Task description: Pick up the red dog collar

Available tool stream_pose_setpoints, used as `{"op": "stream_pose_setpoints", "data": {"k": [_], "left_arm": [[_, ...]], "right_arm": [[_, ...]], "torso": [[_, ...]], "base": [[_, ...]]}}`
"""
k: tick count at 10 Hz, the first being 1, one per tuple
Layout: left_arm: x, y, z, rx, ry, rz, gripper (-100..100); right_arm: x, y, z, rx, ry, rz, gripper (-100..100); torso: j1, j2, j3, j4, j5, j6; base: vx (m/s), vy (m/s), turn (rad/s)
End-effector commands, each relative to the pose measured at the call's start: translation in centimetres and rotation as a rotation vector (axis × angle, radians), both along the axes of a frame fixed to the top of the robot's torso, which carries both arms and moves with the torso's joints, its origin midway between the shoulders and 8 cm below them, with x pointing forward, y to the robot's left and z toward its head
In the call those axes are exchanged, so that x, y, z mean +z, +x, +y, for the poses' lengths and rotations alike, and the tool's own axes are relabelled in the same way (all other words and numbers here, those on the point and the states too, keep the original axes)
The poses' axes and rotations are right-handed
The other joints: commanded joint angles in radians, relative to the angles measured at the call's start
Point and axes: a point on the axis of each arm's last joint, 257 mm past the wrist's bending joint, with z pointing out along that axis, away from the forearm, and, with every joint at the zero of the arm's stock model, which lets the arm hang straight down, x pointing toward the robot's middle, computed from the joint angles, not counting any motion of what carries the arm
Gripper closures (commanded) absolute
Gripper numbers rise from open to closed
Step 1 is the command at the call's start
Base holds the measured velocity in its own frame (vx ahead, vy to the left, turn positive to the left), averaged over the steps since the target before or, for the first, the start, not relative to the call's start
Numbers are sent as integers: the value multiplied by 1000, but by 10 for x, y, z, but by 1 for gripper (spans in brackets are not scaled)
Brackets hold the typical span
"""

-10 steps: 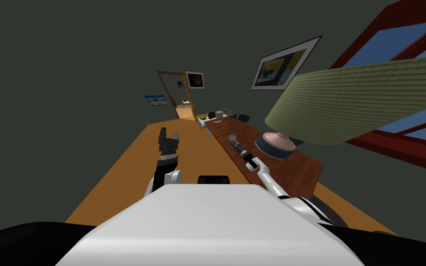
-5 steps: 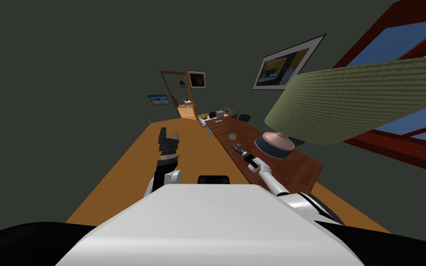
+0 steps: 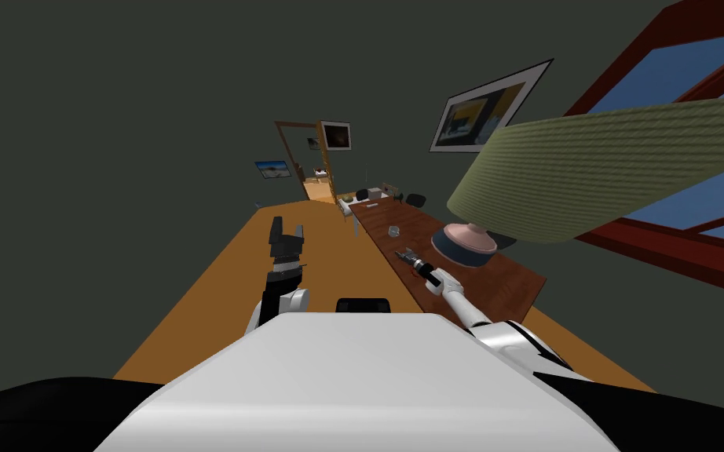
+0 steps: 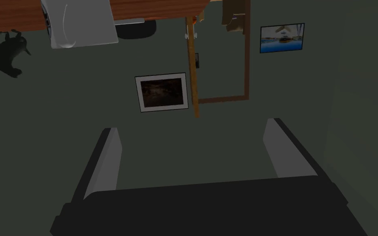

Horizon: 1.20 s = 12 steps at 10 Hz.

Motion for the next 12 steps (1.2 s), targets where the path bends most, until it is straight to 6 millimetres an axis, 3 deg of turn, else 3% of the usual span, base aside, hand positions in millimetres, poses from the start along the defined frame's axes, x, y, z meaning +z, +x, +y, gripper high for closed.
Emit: {"op": "stream_pose_setpoints", "data": {"k": [1,7,8,11,12], "left_arm": [[0,0,0,0,0,0,0],[0,0,0,0,0,0,0],[0,0,0,0,0,0,0],[0,0,0,0,0,0,0],[0,0,0,0,0,0,0]], "right_arm": [[-9,-2,-6,-3,-30,15,-100],[-77,-35,-54,-16,-281,161,-100],[-95,-50,-63,-18,-324,203,-100],[-102,-55,-66,-16,-336,217,-100],[-102,-56,-66,-17,-336,218,0]], "torso": [[0,0,0,0,0,0],[0,2,1,0,0,0],[-1,1,0,0,0,0],[0,-1,0,0,0,0],[1,-2,-1,0,0,0]], "base": [[-29,-24,15],[-65,-38,29],[-52,-50,24],[-28,-32,2],[0,0,0]]}}
